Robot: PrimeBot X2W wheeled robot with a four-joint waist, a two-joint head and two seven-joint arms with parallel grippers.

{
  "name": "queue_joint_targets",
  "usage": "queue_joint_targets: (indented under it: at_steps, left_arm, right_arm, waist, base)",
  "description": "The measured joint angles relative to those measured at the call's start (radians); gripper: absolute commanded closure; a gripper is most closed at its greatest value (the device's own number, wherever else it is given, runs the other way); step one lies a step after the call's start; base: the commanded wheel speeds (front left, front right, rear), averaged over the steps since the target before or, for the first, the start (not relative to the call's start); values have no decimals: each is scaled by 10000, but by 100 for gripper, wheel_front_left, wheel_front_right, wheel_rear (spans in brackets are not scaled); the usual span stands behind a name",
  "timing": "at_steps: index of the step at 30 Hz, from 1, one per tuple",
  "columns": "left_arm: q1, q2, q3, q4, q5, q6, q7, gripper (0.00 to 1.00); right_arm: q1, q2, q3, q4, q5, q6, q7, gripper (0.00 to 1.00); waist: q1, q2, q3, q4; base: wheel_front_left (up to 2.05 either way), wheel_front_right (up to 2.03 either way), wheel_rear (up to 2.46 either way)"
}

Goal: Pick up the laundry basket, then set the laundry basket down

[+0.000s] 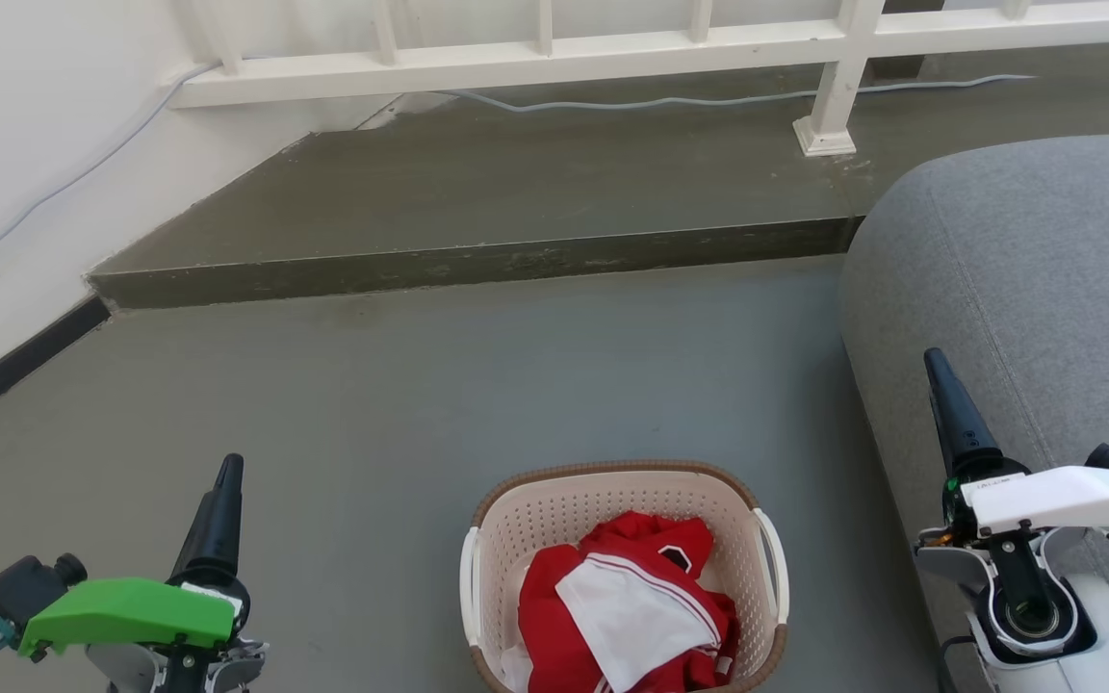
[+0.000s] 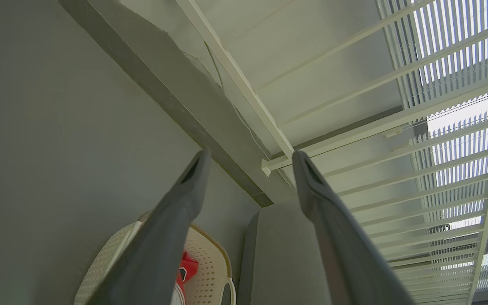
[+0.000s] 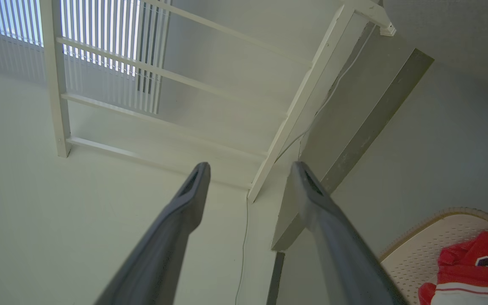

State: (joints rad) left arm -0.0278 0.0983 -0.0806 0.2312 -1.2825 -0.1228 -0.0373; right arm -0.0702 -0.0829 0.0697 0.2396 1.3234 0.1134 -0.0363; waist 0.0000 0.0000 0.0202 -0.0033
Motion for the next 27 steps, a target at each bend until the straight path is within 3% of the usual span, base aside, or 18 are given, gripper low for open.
queue_joint_targets:
  at_steps: [11, 27]
  left_arm:
    - [-173, 259, -199, -171, 2535, 0, -403, 0]
    - [-302, 151, -395, -466, 4999, 102, -920, 0]
  right_arm:
    - [-138, -105, 316, 19, -2006, -207, -426, 0]
    - [-329, -13, 855, -86, -4671, -727, -970, 0]
  waist:
    - [0, 0, 29, -47]
    - [1, 0, 149, -113]
  base:
    - [0, 0, 0]
    - [0, 0, 0]
